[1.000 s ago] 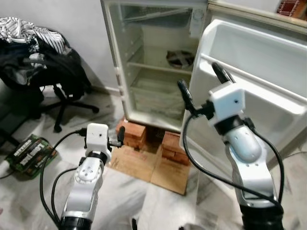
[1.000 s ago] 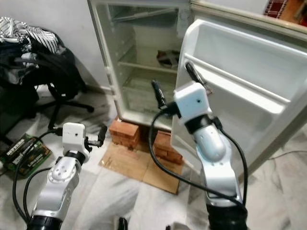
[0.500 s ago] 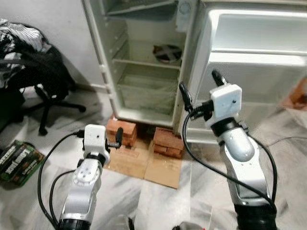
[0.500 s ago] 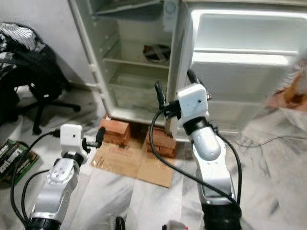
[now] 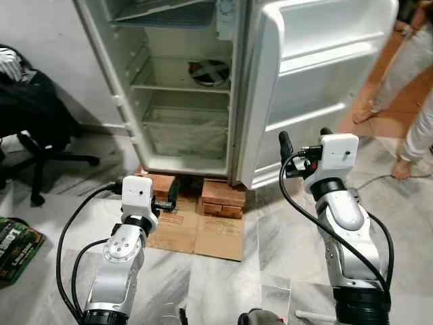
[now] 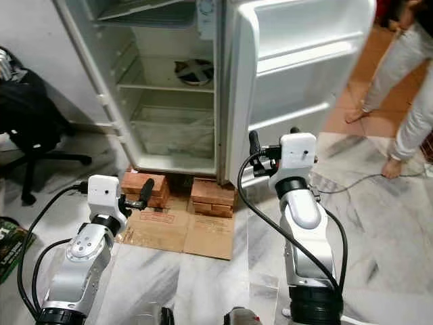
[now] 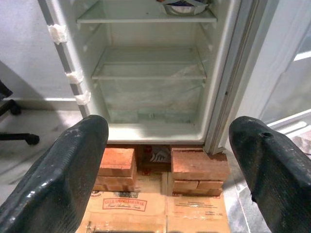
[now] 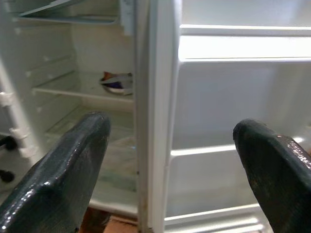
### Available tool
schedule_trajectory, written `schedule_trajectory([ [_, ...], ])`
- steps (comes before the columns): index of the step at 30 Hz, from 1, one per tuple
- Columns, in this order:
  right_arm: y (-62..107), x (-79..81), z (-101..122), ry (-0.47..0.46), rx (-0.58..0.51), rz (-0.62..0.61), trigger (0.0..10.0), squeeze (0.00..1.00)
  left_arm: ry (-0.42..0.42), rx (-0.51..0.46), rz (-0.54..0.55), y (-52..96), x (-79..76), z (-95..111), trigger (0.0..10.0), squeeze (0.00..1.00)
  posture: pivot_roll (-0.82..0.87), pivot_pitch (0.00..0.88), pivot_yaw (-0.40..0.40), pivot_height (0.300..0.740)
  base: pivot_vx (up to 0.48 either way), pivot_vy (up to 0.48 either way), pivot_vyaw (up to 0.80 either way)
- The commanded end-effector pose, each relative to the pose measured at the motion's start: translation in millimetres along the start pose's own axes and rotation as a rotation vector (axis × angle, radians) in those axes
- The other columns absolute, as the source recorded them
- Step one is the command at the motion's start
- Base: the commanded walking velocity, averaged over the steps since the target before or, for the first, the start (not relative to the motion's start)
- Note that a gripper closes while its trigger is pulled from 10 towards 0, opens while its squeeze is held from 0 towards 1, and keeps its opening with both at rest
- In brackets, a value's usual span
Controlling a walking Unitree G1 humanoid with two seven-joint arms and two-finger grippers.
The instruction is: Restocking fridge
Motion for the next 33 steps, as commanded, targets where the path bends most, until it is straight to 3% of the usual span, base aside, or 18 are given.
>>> schedule_trajectory([
  [1, -0.1, -3.3, -6, -0.022, 0.018, -0.02, 10.0, 0.0, 0.005, -0.002, -0.003, 1.1, 1.2, 3, 10.0, 0.0, -0.01, 0.077, 0.056, 0.74, 0.0, 0.0, 0.0],
  [10, 2.1, -11.8, -28, -0.067, 0.091, -0.068, 10.0, 0.0, 0.021, 0.004, -0.035, 1.3, -3.8, 2, 10.0, 0.0, -0.01, 0.07, 0.06, 0.74, 0.0, 0.0, 0.0],
  [15, -1.5, -14.6, -26, -0.074, 0.08, -0.075, 10.0, 0.0, 0.043, -0.011, -0.053, -0.5, -7.6, 5, 10.0, 0.0, -0.02, 0.074, 0.052, 0.74, 0.0, 0.0, -0.75],
  [28, -0.7, -18.6, -28, -0.054, 0.085, -0.073, 10.0, 0.0, 0.055, -0.014, -0.046, 4.5, -6.8, 3, 10.0, 0.0, -0.02, 0.097, 0.042, 0.74, 0.11, 0.0, 0.0],
  [33, 0.2, -18.5, -28, -0.055, 0.088, -0.067, 10.0, 0.0, 0.069, -0.002, -0.031, 4.2, -4.6, 1, 10.0, 0.0, -0.02, 0.102, 0.04, 0.74, 0.292, 0.382, 0.0],
])
Point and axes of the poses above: a point about 5 cm out from each wrist's last joint towards the gripper, its own y axis pointing back from the gripper into the wrist, its own z axis along the axis of the wrist's last joint, x = y × z, the point moved 6 cm from there along -y, pointing out of the wrist towards the gripper, and after that the axes turned 13 degrees about y, right-handed, at the moved point
